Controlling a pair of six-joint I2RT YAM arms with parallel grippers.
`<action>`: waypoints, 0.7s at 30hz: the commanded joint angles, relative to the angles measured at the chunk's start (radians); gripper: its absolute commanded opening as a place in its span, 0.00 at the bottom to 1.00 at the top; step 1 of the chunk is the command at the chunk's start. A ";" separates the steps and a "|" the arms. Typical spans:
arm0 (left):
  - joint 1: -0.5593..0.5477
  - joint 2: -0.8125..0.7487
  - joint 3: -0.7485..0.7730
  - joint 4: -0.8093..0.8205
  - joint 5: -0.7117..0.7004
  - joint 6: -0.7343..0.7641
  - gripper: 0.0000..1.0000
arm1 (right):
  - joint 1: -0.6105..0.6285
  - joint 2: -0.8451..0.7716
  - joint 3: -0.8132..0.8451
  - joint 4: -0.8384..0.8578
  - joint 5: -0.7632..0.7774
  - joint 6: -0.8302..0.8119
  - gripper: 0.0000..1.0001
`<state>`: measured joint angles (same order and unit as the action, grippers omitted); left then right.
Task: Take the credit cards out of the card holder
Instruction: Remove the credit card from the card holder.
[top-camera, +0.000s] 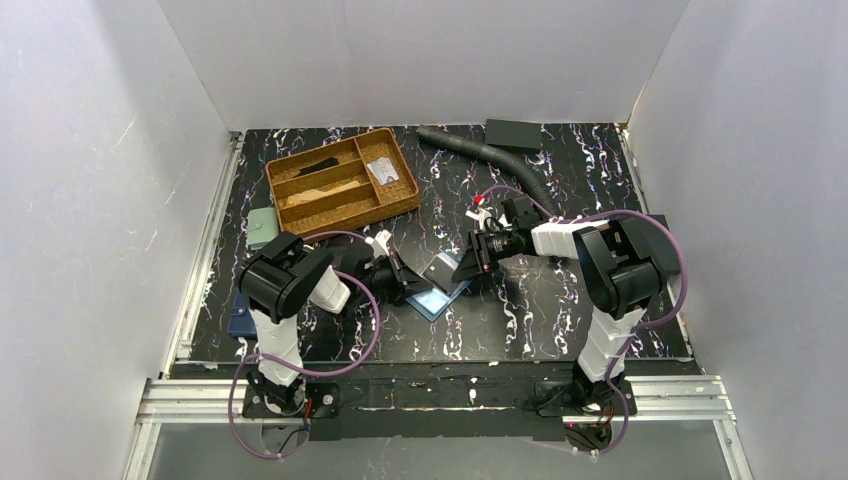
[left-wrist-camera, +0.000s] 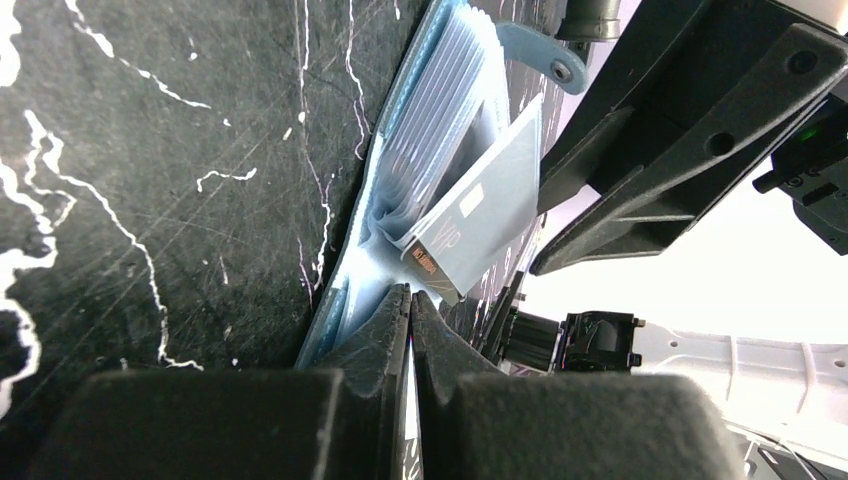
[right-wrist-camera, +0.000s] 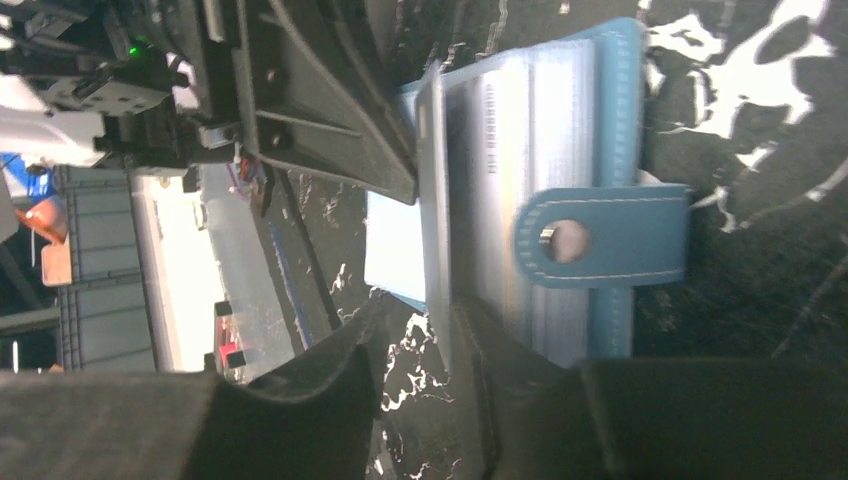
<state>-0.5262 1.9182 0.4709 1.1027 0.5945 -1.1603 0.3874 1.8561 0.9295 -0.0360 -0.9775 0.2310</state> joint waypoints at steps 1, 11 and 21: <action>0.006 -0.038 -0.016 -0.039 0.022 0.030 0.00 | -0.008 0.009 0.024 -0.040 0.066 -0.051 0.29; 0.005 0.022 -0.041 0.161 0.007 -0.103 0.31 | -0.009 0.001 -0.011 0.070 0.010 0.059 0.01; 0.006 0.098 -0.027 0.292 -0.010 -0.186 0.37 | -0.012 -0.003 -0.054 0.206 -0.079 0.220 0.01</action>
<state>-0.5243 2.0109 0.4438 1.3628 0.6029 -1.3350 0.3798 1.8599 0.8822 0.0711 -0.9836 0.3672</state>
